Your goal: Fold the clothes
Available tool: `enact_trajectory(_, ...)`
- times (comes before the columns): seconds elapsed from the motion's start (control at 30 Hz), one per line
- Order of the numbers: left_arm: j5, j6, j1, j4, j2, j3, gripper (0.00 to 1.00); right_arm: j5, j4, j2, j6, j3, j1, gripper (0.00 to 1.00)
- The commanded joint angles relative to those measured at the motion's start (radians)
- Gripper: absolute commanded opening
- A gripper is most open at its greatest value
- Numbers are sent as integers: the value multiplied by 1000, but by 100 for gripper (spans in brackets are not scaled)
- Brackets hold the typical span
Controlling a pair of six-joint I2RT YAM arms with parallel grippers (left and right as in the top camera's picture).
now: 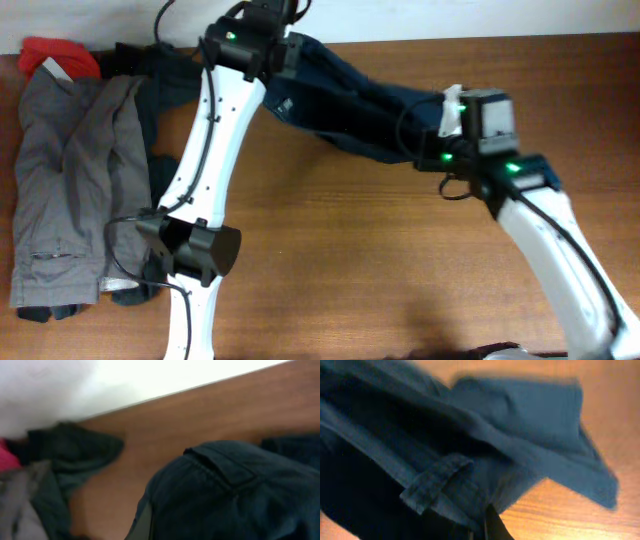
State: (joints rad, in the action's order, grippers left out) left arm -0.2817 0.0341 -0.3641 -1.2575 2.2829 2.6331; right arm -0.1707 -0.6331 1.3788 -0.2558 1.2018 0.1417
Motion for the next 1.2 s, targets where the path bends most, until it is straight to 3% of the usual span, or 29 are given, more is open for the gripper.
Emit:
enact_trajectory(0.0,-11,75,122,-24,-92,30,0,71,-69,-109,48,64,-85,4)
enact_trajectory(0.27,96,74,195,-215,-99,29,1,70,-208,-166,103,150,-97,4)
enact_trajectory(0.53,148,73,202,-286,-99,29,4,-6,-279,-129,121,150,-96,4)
enact_trajectory(0.67,192,70,183,-312,-88,8,36,-21,-318,-86,140,150,-95,4)
enact_trajectory(0.77,192,61,169,-315,-86,-38,48,-35,-329,-58,153,150,-88,4)
enact_trajectory(1.07,194,16,146,-303,-86,-281,46,-36,-329,21,171,150,-63,4)
enact_trajectory(1.17,313,-125,139,-325,-86,-330,44,-36,-321,37,171,150,-63,4)
